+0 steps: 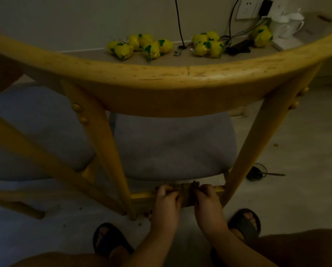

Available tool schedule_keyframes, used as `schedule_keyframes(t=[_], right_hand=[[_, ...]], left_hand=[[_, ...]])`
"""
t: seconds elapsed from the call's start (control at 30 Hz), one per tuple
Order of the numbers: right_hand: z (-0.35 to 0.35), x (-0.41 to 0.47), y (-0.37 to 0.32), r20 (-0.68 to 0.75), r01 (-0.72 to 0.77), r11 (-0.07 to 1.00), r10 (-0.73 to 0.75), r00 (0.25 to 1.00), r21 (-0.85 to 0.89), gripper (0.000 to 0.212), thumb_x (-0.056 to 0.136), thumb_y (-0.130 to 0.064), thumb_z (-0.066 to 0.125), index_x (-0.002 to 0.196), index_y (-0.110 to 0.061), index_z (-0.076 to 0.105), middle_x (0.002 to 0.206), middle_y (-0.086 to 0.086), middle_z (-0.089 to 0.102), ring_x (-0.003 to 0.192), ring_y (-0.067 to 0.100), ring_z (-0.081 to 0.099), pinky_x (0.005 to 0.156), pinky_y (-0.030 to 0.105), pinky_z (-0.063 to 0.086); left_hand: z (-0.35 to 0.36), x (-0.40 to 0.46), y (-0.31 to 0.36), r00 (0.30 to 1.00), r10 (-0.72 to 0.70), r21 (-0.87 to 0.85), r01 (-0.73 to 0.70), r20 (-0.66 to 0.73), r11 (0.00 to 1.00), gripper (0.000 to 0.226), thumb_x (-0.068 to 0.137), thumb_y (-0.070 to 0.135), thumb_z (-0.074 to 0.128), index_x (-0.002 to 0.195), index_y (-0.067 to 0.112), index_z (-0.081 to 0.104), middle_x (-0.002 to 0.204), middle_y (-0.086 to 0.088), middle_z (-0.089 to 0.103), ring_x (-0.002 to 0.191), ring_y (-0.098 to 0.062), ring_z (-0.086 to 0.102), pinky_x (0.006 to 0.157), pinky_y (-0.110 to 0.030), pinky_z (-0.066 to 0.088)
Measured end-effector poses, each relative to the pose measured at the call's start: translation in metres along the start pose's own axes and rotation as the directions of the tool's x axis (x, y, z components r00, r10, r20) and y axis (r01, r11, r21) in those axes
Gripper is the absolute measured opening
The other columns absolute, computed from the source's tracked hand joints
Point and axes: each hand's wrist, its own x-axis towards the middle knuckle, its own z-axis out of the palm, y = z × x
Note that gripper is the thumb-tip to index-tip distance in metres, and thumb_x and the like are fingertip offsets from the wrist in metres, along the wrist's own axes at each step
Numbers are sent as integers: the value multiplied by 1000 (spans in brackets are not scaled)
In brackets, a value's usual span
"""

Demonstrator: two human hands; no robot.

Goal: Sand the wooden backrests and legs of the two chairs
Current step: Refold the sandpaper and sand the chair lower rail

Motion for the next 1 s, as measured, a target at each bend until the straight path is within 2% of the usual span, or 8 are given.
schedule_keyframes(t=[0.33, 0.43, 0.57, 0.63, 0.73, 0.8, 0.87, 1.0], right_hand=[[9, -5, 7, 74, 260, 939, -249, 966, -224, 52, 90, -12, 68, 141, -16, 58, 145, 7, 54, 129, 30, 55, 109, 39, 46], [21, -10, 3, 203, 315, 920, -271, 941, -234, 66, 98, -13, 51, 160, -16, 29, 164, 6, 31, 153, 28, 27, 124, 39, 20], [21, -12, -4, 211, 319, 887, -260, 942, -334, 69, 83, -20, 73, 148, -12, 51, 149, 9, 54, 139, 30, 50, 116, 41, 33], [23, -13, -2, 189, 304, 889, -252, 949, -344, 69, 89, -23, 66, 153, -12, 43, 160, 11, 40, 149, 33, 35, 120, 42, 16], [24, -9, 11, 250, 315, 894, -241, 938, -318, 66, 104, -22, 29, 162, -15, -1, 169, 5, -11, 155, 27, -15, 117, 36, -19], [19, -7, 16, 266, 291, 897, -207, 942, -333, 66, 104, -23, 28, 163, -17, -2, 171, 6, -8, 155, 26, -17, 119, 35, -20], [19, -8, 11, 263, 263, 907, -180, 948, -328, 67, 105, -30, 30, 163, -19, -2, 170, 6, -9, 154, 27, -20, 122, 37, -17], [31, -7, -9, 297, 299, 885, -196, 934, -357, 73, 105, -42, 31, 161, -19, -9, 169, 9, -14, 153, 31, -22, 113, 39, -34]], left_hand=[[-11, -11, -6, 982, 187, 365, -167, -19, 916, 34, 83, 34, 76, 116, 41, 74, 122, 11, 68, 107, -26, 61, 85, -41, 54], [-18, -17, -15, 979, 196, 411, -200, 51, 889, 52, 72, 29, 84, 122, 34, 73, 123, 12, 70, 114, -24, 66, 86, -39, 57], [-18, -24, -25, 981, 159, 479, -191, 108, 857, 78, 53, 22, 93, 128, 11, 72, 133, -4, 68, 120, -30, 67, 89, -44, 58], [-12, -25, -27, 976, 178, 488, -218, 128, 845, 74, 62, 19, 87, 132, 6, 68, 138, -10, 65, 125, -31, 64, 94, -44, 57], [-9, -23, -26, 964, 239, 527, -264, 117, 808, 62, 93, 18, 45, 154, 3, 41, 161, -15, 38, 148, -33, 37, 119, -47, 35], [-4, -20, -27, 961, 197, 571, -273, 193, 774, 66, 104, 18, 28, 162, 6, -1, 171, -13, -3, 158, -33, -3, 127, -45, -1], [-5, -20, -26, 966, 115, 582, -233, 232, 779, 66, 106, 18, 25, 160, 7, -11, 170, -13, -14, 156, -33, -14, 124, -43, -11], [-10, -26, -22, 970, 158, 530, -234, 187, 815, 61, 90, 16, 35, 148, 0, 49, 157, -18, 42, 144, -35, 44, 117, -47, 38]])
